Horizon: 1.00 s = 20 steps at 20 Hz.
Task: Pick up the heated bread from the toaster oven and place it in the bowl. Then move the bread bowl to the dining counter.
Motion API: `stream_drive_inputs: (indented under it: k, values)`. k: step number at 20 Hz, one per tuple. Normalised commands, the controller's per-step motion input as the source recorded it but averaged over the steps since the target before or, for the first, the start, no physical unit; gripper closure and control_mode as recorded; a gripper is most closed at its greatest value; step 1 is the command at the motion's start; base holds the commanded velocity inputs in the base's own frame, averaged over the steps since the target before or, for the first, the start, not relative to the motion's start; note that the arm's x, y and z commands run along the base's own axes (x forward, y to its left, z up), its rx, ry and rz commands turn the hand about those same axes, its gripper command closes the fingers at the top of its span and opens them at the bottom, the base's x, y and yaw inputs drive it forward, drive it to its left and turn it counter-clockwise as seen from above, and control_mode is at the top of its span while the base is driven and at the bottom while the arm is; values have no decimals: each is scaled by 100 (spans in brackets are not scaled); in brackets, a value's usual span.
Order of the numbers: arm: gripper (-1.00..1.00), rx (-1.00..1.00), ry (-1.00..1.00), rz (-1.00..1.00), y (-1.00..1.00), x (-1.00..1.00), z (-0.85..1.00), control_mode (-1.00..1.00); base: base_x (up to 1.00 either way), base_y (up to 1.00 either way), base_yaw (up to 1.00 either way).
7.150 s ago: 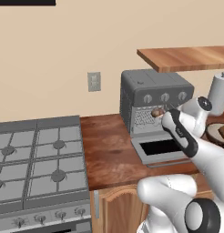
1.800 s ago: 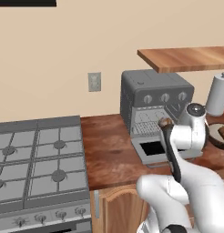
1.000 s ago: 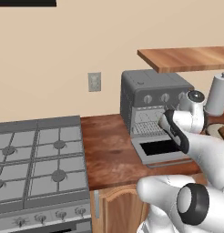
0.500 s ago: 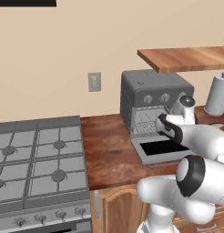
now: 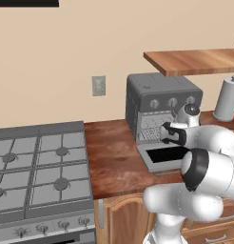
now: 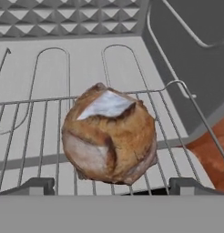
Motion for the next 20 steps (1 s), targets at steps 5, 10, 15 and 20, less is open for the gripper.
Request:
stream_drive_inputs:
  k: [5, 10, 15, 20]
  values:
    - [-100, 0, -7, 0, 0, 14, -11, -100, 0, 0, 0]
    - [-100, 1, -10, 0, 0, 11, -13, -100, 0, 0, 0]
    - [100, 1, -2, 0, 0, 2, -1, -100, 0, 0, 0]
    - [100, 0, 0, 0, 0, 0, 0, -100, 0, 0, 0]
